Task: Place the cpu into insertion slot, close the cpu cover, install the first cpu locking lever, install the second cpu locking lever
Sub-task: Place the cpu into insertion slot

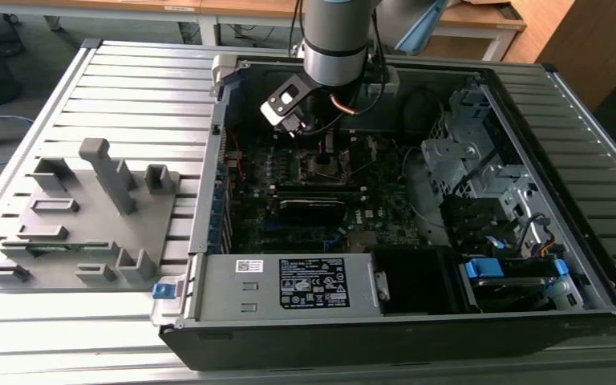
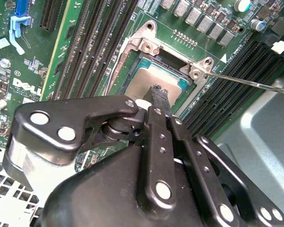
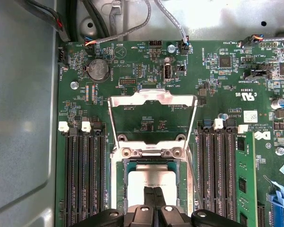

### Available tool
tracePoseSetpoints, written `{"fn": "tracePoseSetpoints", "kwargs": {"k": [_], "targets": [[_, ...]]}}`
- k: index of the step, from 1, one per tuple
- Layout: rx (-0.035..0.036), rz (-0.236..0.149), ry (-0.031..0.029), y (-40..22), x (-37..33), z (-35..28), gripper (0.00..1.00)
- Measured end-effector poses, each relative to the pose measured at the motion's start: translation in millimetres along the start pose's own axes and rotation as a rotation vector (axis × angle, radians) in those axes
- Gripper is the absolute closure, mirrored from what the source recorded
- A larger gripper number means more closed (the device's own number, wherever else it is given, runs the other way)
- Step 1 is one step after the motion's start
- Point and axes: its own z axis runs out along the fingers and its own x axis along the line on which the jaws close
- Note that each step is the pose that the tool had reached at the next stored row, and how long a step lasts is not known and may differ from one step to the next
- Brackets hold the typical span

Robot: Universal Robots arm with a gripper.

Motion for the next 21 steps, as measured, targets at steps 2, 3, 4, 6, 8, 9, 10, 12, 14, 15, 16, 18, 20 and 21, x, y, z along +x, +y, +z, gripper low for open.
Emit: {"fn": "tracePoseSetpoints", "kwargs": {"k": [2, 3, 4, 6, 8, 9, 10, 12, 14, 15, 16, 18, 20, 21], "targets": [[0.0000, 0.000, 0.0000, 0.0, 0.0, 0.0, 0.89], [0.0000, 0.000, 0.0000, 0.0, 0.0, 0.1, 0.89], [0.0000, 0.000, 0.0000, 0.0, 0.0, 0.1, 0.89], [0.0000, 0.000, 0.0000, 0.0, 0.0, 0.1, 0.89], [0.0000, 0.000, 0.0000, 0.0, 0.0, 0.1, 0.89], [0.0000, 0.000, 0.0000, 0.0, 0.0, 0.2, 0.89], [0.0000, 0.000, 0.0000, 0.0, 0.0, 0.2, 0.89], [-0.0002, 0.000, 0.0004, 0.0, 0.0, 2.0, 0.89], [0.0000, 0.000, 0.0001, -0.2, -0.1, 4.1, 0.89], [0.0000, 0.000, 0.0000, -0.2, -0.1, 4.6, 0.89], [0.0001, 0.000, -0.0002, -0.2, -0.2, 4.7, 0.89], [0.0001, 0.000, -0.0001, -0.2, -0.1, 4.9, 0.89], [-0.0002, 0.000, 0.0003, -0.2, -0.1, 5.7, 0.89], [-0.0001, 0.000, 0.0002, -0.3, -0.1, 6.7, 0.89]]}}
